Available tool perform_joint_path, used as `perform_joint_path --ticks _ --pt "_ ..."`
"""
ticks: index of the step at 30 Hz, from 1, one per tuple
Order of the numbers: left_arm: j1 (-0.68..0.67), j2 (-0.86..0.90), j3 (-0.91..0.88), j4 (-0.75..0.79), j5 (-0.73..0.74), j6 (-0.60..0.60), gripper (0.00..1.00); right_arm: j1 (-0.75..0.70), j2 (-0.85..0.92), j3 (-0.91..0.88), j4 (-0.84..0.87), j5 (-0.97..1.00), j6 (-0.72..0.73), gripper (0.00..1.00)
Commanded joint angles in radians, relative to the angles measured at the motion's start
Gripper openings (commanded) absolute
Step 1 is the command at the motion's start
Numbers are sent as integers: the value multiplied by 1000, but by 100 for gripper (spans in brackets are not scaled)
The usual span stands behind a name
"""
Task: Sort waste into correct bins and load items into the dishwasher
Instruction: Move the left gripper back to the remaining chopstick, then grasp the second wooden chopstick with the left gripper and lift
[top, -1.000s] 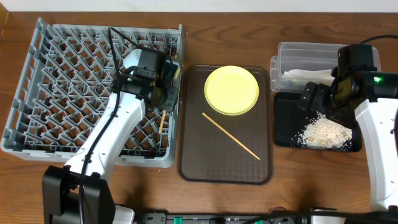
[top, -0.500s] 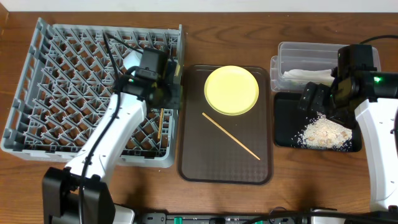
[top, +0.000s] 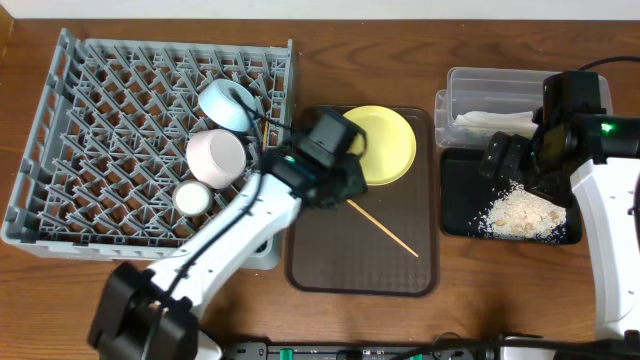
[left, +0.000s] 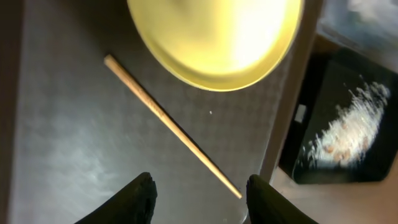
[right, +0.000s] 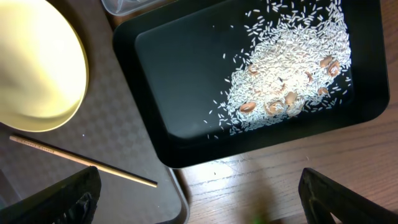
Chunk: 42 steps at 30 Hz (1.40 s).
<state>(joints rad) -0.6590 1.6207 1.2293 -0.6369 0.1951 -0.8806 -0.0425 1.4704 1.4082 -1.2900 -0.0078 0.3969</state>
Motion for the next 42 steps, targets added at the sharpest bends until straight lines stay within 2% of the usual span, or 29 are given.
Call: perform_joint_path --ticks 1,12,27,42 --pt "-46 47 19 7 -134 -198 50 -10 -18 3 -1 -1 -13 99" --pt "-93 210 19 53 -150 -337 49 -10 -18 3 -1 -1 -13 99" --pt "-104 329 19 71 -132 -356 45 -10 -18 3 0 -1 -13 99" --pt "-131 349 19 74 -132 -366 45 -10 -18 3 2 -1 -13 99"
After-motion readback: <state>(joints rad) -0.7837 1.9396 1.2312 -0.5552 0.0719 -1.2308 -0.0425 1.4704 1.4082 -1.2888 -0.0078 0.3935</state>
